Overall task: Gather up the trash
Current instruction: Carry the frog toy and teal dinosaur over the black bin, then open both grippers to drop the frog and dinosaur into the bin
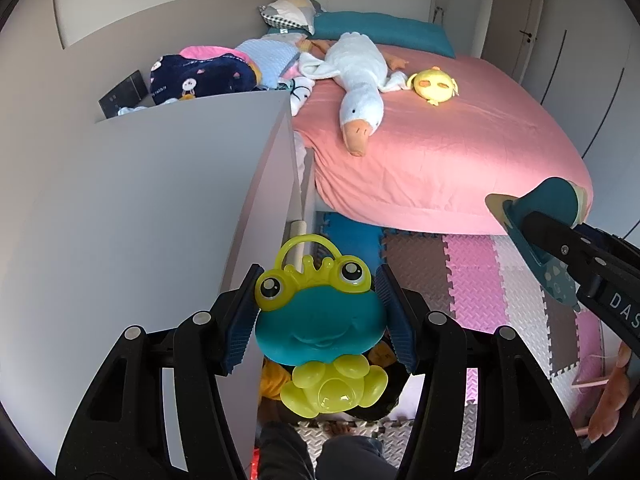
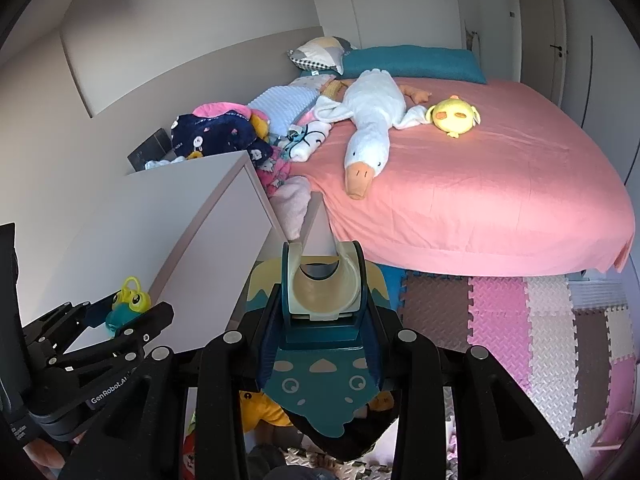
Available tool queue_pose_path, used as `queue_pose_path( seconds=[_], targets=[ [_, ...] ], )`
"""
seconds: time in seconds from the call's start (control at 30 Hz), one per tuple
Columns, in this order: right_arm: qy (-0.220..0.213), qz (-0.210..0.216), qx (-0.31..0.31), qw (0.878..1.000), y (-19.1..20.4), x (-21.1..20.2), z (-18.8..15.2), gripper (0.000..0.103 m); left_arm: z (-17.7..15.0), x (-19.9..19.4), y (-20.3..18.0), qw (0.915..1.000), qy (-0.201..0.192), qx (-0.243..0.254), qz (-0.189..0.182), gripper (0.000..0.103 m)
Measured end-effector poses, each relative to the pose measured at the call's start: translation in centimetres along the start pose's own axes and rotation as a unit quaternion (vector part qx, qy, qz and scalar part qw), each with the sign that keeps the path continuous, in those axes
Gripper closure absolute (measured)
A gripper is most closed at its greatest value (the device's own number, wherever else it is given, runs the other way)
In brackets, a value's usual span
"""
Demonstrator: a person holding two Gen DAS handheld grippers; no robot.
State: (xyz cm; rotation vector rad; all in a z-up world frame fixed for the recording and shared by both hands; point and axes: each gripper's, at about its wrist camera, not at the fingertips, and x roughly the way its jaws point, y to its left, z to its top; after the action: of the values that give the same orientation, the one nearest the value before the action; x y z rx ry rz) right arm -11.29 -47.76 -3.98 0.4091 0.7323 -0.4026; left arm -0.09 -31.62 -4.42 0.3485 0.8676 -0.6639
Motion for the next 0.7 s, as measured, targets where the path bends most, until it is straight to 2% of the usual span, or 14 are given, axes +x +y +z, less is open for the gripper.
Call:
queue_pose_path(
  seconds=[0.5, 0.57, 0.6, 0.63, 0.7],
  targets=[
    [0.020, -0.002, 0.001, 1.000, 0.0, 1.5, 0.4, 0.065, 0.3, 1.2, -0.3, 0.9998, 0.015, 0.008, -0.003, 0.046],
    [0.025, -0.004, 0.002, 1.000, 0.0, 1.8, 0.7, 0.062, 0.4, 1.3, -0.4, 0.9998, 0.017, 0.010, 0.006, 0.018],
    [0.024, -0.009, 0.002, 1.000, 0.0, 1.8, 0.8, 0.052, 0.4, 1.1, -0.4, 0.9998, 0.008, 0.010, 0.018, 0.006],
    [0.019, -0.016, 0.000, 1.000, 0.1, 1.7, 1.0, 0.043, 0.4, 1.0, -0.4, 0.9996, -0.001, 0.011, 0.026, 0.006],
    [0.009, -0.025, -0.002, 1.000, 0.2, 1.5, 1.2, 0.039, 0.5, 0.9, 0.0, 0.9994, 0.001, 0.010, 0.032, 0.006]
  ],
)
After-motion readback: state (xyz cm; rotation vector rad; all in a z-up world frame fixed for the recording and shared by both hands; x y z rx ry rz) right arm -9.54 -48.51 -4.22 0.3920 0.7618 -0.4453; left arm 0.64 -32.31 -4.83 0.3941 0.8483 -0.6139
